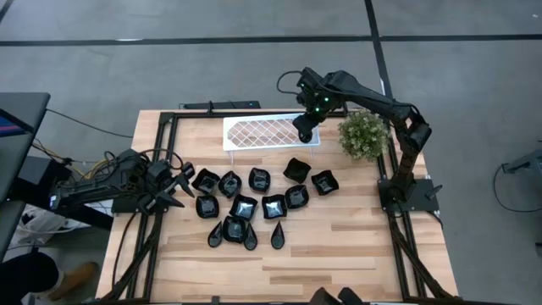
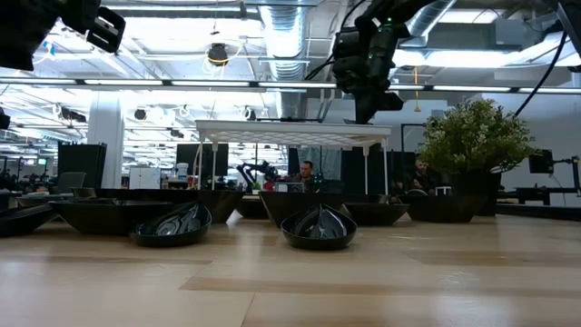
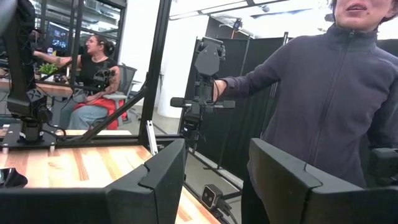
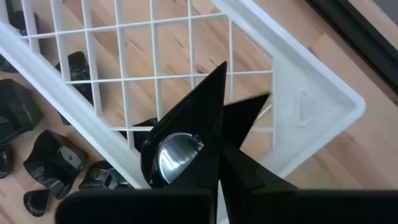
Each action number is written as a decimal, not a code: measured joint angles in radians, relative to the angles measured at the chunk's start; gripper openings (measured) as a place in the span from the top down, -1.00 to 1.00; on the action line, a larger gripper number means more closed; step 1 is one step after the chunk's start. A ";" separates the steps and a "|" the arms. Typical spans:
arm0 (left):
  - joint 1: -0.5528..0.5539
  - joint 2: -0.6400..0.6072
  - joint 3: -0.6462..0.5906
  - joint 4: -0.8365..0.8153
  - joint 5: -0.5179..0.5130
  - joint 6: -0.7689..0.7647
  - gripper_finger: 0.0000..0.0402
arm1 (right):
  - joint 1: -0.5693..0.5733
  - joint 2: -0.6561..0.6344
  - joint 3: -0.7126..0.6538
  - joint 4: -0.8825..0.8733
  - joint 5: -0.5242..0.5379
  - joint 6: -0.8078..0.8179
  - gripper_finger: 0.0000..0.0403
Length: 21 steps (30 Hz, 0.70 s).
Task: Pick & Place Mini shaped plates
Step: Stack the drop-shaped plate on top of the drop-shaped plate on the shelf
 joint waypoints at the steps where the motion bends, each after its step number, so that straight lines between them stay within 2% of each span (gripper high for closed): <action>1: 0.000 0.000 0.000 0.000 0.000 0.000 0.09 | 0.000 0.000 0.000 0.001 0.000 0.004 0.98; 11: 0.000 0.000 0.000 0.001 0.000 0.000 0.09 | -0.002 0.000 0.000 -0.010 -0.003 0.070 0.89; 21: 0.000 0.000 0.000 0.001 0.000 0.000 0.09 | -0.002 -0.042 0.001 -0.014 0.004 0.112 0.97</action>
